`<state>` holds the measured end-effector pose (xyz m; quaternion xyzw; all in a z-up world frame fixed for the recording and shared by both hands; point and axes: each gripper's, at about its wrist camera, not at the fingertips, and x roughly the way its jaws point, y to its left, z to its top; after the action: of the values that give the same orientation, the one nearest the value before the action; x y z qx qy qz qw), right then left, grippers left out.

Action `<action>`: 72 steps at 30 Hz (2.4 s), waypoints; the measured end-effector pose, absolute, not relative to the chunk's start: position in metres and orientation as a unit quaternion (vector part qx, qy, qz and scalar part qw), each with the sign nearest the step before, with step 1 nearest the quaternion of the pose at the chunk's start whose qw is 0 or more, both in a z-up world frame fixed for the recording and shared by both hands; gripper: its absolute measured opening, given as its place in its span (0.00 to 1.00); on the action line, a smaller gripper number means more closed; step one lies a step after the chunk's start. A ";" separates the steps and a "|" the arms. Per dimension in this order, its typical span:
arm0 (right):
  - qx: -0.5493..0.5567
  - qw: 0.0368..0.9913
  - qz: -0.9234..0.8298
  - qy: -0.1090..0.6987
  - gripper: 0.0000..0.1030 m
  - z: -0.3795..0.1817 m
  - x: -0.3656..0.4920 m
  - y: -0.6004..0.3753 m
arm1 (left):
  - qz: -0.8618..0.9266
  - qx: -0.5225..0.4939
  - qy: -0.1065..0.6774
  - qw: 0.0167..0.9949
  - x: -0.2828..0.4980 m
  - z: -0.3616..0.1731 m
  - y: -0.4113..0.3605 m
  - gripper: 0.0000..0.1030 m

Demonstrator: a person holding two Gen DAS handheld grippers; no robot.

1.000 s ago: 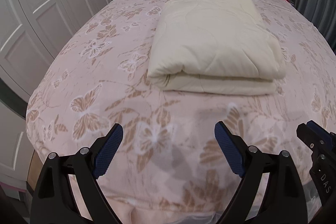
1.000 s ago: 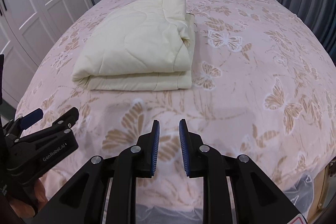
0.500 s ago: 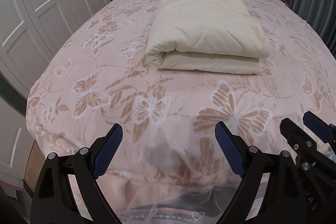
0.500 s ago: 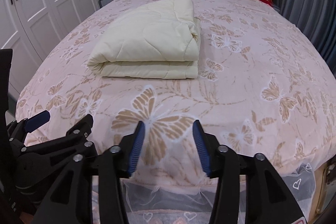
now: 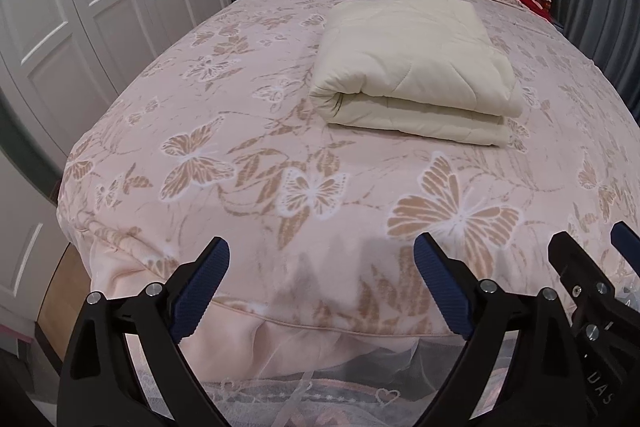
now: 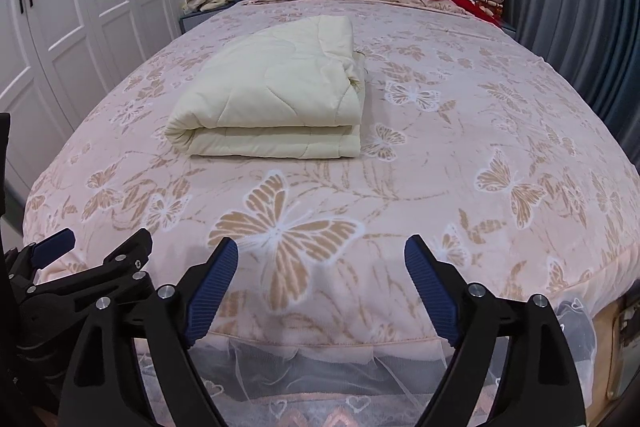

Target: Fold large clothes

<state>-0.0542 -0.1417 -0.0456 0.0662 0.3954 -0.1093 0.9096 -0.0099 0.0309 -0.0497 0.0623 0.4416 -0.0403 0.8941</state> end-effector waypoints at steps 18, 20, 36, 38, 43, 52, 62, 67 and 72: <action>0.074 0.916 -0.129 0.372 0.82 -0.044 -0.077 -0.142 | -0.028 0.072 0.408 0.910 -0.031 -0.042 0.028 0.88; 0.076 0.917 -0.128 0.370 0.82 -0.043 -0.078 -0.142 | -0.026 0.067 0.403 0.912 -0.032 -0.041 0.028 0.88; 0.077 0.919 -0.129 0.364 0.82 -0.040 -0.080 -0.142 | -0.016 0.065 0.384 0.921 -0.036 -0.037 0.030 0.88; 0.078 0.919 -0.129 0.363 0.82 -0.040 -0.080 -0.142 | -0.015 0.065 0.381 0.922 -0.037 -0.037 0.030 0.88; 0.078 0.920 -0.132 0.361 0.82 -0.039 -0.079 -0.141 | -0.011 0.066 0.377 0.924 -0.038 -0.036 0.030 0.88; 0.077 0.920 -0.134 0.360 0.82 -0.039 -0.079 -0.139 | -0.009 0.065 0.374 0.925 -0.037 -0.036 0.031 0.88; 0.077 0.920 -0.134 0.359 0.82 -0.039 -0.079 -0.139 | -0.008 0.063 0.375 0.925 -0.038 -0.037 0.031 0.87; 0.076 0.920 -0.133 0.359 0.82 -0.039 -0.078 -0.140 | -0.008 0.063 0.376 0.924 -0.039 -0.037 0.031 0.85; 0.076 0.921 -0.134 0.359 0.82 -0.039 -0.079 -0.138 | -0.007 0.062 0.376 0.925 -0.039 -0.037 0.030 0.84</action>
<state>-0.0787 -0.1382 -0.0390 0.0761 0.3587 -0.1336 0.9207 -0.0390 0.0299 -0.0372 0.0621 0.3760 -0.0067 0.9245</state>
